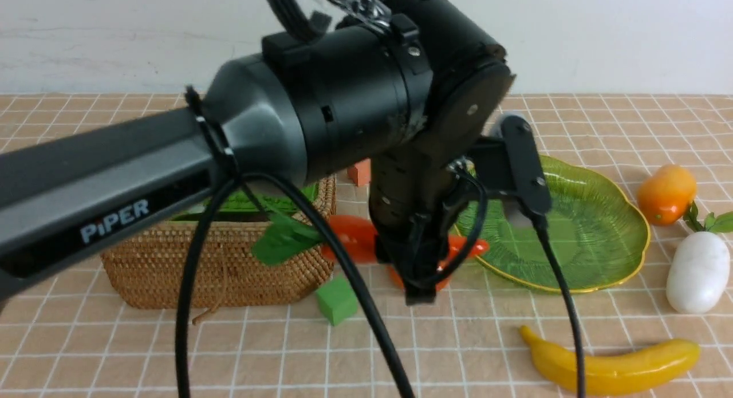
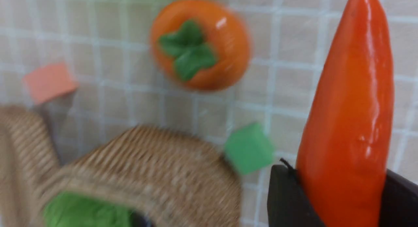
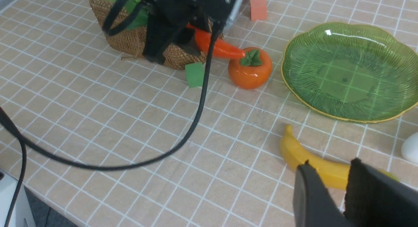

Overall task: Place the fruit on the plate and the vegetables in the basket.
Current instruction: Use the left arm to grab a carrot and put it into the left basket

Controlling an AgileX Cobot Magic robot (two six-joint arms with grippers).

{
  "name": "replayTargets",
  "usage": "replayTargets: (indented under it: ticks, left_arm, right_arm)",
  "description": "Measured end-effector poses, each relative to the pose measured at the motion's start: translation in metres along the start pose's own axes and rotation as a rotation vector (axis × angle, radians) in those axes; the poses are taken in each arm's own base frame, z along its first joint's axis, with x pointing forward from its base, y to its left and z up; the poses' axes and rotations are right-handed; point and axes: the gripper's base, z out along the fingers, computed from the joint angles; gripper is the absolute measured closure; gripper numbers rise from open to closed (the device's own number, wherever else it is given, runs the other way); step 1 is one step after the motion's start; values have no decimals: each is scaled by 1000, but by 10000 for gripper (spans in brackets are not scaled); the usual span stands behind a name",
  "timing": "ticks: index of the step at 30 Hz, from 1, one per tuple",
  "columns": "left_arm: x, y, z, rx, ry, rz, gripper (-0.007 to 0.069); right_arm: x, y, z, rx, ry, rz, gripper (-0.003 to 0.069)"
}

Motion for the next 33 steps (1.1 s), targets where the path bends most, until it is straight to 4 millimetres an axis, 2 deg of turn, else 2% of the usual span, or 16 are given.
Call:
replayTargets:
  ticks: [1, 3, 4, 5, 7, 8, 9, 12, 17, 20, 25, 29, 33]
  left_arm:
    - [2, 1, -2, -4, -1, -10, 347]
    - [22, 17, -13, -26, -1, -87, 347]
    - [24, 18, -14, -28, -2, -92, 347]
    - [40, 27, -24, -38, -10, -142, 347]
    - [55, 34, -35, -48, -20, -168, 347]
    - [58, 36, -35, -48, -18, -174, 347]
    - [72, 43, -41, -61, -15, -188, 347]
    - [83, 51, -40, -71, -2, -177, 347]
    - [95, 72, -14, -111, -5, -151, 347]
    - [104, 88, 15, -129, 31, -146, 347]
    - [119, 102, 56, -117, 104, -152, 347]
    - [126, 105, 70, -94, 125, -173, 347]
    - [129, 107, 71, -89, 124, -191, 347]
  right_arm:
    - [0, 0, 0, 0, 0, 0, 477]
    - [0, 0, 0, 0, 0, 1, 477]
    - [0, 0, 0, 0, 0, 1, 477]
    - [0, 0, 0, 0, -4, 1, 477]
    - [-2, 0, 0, 1, -17, 1, 477]
    - [-2, 0, 0, 1, -19, 1, 477]
    - [-4, 0, 0, 2, -46, 2, 477]
    - [-7, 0, 0, 4, -75, 2, 477]
    - [-7, -1, 3, 6, -85, 5, 477]
    - [0, -3, 14, 6, -45, 13, 477]
    - [6, -5, 23, 7, -8, 20, 474]
    - [4, -5, 24, 9, -30, 20, 470]
    - [2, -5, 24, 10, -48, 20, 469]
